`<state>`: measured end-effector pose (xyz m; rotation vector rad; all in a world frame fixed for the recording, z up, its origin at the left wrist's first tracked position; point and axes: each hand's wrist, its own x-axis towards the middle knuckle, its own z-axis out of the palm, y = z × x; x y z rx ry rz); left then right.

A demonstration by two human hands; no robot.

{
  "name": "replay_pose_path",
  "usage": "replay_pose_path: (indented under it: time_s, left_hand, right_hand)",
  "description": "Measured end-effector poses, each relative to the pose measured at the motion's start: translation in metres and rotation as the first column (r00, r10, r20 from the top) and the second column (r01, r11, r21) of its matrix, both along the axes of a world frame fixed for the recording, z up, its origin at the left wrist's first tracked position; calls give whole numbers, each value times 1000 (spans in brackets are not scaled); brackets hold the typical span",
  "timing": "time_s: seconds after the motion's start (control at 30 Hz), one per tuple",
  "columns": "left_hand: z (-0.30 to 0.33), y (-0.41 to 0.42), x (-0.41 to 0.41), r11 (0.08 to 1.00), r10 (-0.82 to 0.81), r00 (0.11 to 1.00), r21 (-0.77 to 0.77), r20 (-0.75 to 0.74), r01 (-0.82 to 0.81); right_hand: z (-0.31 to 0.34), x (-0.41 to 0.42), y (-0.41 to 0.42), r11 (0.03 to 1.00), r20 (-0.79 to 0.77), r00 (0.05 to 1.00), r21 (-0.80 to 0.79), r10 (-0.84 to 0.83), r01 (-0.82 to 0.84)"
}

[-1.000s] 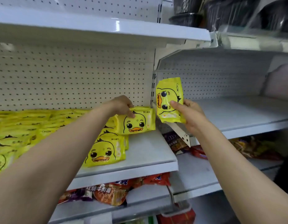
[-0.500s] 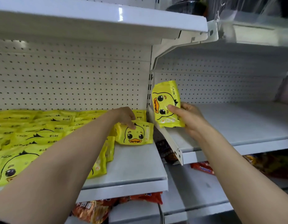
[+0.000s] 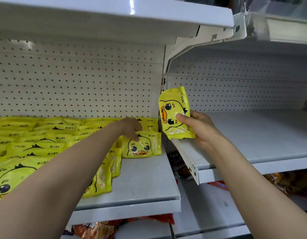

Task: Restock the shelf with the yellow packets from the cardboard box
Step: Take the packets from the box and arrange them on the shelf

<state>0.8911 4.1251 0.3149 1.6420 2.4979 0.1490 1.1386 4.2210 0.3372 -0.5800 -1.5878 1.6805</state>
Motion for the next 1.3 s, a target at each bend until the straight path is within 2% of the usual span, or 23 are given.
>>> replay_pose_path:
  time_s: [0.3, 0.37, 0.43, 0.5, 0.53, 0.57, 0.63, 0.7, 0.77, 0.83, 0.93, 1.1, 1.2, 1.3]
  left_hand:
    - [-16, -14, 0, 987, 42, 997, 150, 70, -52]
    - [-12, -20, -1, 970, 51, 990, 231, 132, -81]
    - [4, -29, 2, 883, 43, 961, 439, 272, -164]
    - [27, -38, 10, 747, 10, 941, 623, 339, -232]
    - [39, -42, 16, 705, -35, 932, 669, 362, -233]
    - [50, -46, 21, 702, -96, 924, 684, 369, -200]
    - [65, -52, 33, 788, -213, 909, 612, 359, -57]
    - [68, -55, 42, 909, -206, 930, 412, 303, 67]
    - [61, -55, 47, 970, -150, 970, 221, 192, 106]
    - [49, -54, 48, 987, -117, 987, 122, 110, 104]
    - [32, -54, 46, 995, -79, 996, 71, 44, 76]
    - [15, -51, 38, 999, -21, 999, 41, 32, 19]
    - [6, -49, 35, 1000, 1, 1000, -5, 13, -1]
    - [2, -47, 36, 998, 17, 999, -65, 34, -15]
  right_hand:
    - [3, -5, 0, 997, 32, 996, 0, 82, -82]
    - [4, -7, 1, 996, 78, 993, 30, 86, -88]
    - [6, -11, 5, 992, 151, 984, 73, 95, -107]
    - [8, -17, 9, 982, 246, 964, 130, 100, -135]
    - [9, -21, 10, 973, 301, 948, 172, 98, -155]
    - [10, -25, 12, 958, 359, 928, 221, 96, -185]
    - [12, -33, 11, 908, 480, 873, 320, 90, -270]
    - [10, -41, 9, 835, 608, 792, 405, 59, -373]
    - [5, -51, 5, 772, 697, 716, 433, 39, -465]
    - [-1, -60, 3, 725, 745, 665, 435, 43, -534]
    - [-8, -72, 1, 676, 786, 617, 441, 25, -590]
    - [-14, -86, -2, 633, 826, 562, 455, -38, -626]
    - [-15, -88, -4, 544, 862, 488, 476, -133, -691]
    - [-19, -91, -5, 498, 888, 441, 444, -132, -745]
